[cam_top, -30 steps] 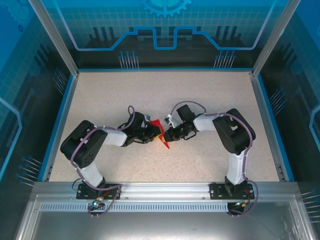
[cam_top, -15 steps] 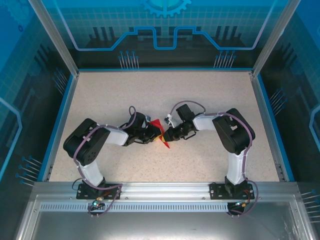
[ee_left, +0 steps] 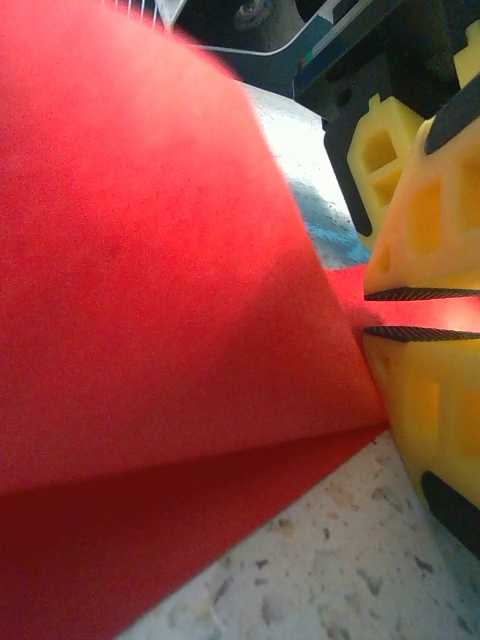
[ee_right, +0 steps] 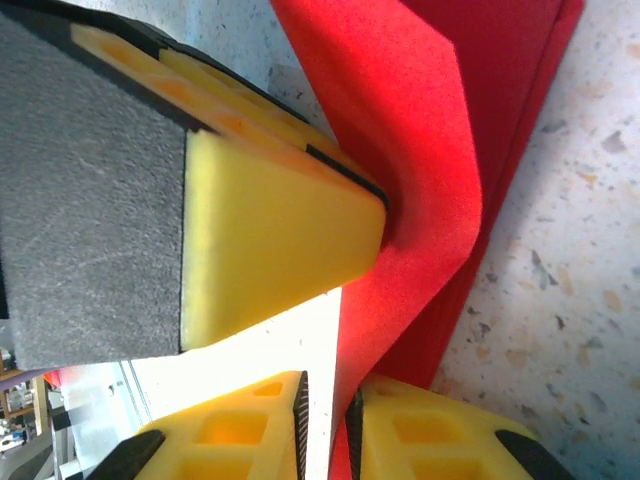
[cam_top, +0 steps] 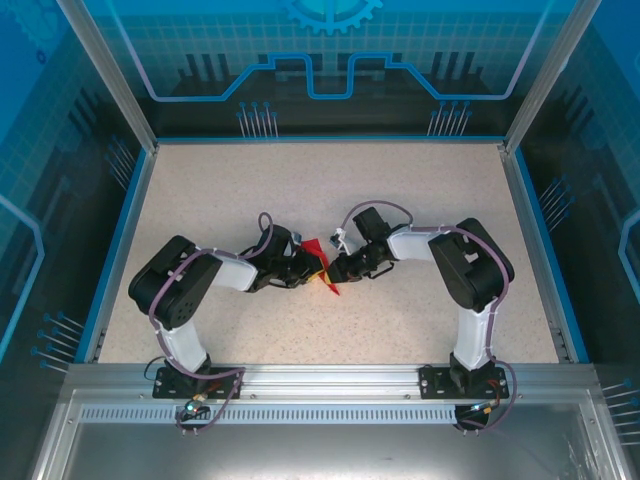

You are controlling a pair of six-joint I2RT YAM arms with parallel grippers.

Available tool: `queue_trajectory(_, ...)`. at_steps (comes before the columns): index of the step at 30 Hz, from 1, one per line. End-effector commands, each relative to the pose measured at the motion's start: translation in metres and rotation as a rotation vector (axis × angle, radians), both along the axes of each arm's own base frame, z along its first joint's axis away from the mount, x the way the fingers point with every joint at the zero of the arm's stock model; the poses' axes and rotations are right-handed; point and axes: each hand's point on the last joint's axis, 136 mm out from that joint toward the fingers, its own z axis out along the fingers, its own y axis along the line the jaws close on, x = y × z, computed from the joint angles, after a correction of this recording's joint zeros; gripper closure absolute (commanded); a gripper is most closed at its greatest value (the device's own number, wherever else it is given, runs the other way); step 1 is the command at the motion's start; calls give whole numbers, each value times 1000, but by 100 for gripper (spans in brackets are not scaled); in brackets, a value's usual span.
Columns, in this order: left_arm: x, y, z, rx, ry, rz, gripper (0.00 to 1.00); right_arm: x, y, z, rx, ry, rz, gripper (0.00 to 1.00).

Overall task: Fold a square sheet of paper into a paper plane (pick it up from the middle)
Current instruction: Fold the wing for the fifth time at the center of the table.

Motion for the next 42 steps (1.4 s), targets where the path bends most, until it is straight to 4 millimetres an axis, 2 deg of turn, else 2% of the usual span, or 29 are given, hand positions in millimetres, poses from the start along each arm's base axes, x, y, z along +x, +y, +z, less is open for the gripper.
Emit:
queue_trajectory(1,-2,2,-12,45,22,0,83,-6,-6,2,-27,28,-10,81)
queue_trajectory(9,-4,8,-20,73,55,24,83,-12,-12,-15,-78,62,-19,88)
queue_trajectory(15,-4,10,-22,90,69,34,84,-18,-18,-31,-142,88,-5,88)
queue_trajectory(18,-4,11,-23,97,73,36,84,-18,-18,-27,-144,79,-2,88)
queue_trajectory(22,-4,11,-23,101,76,36,85,-16,-13,-8,-105,58,-1,86)
queue_trajectory(28,-5,13,-24,106,79,36,85,-24,-14,5,-76,65,-7,85)
queue_trajectory(34,-6,12,-25,107,80,34,85,-34,-17,-9,-93,108,7,89)
queue_trajectory(42,-7,14,-24,107,82,39,85,-37,-13,-24,-117,132,29,90)
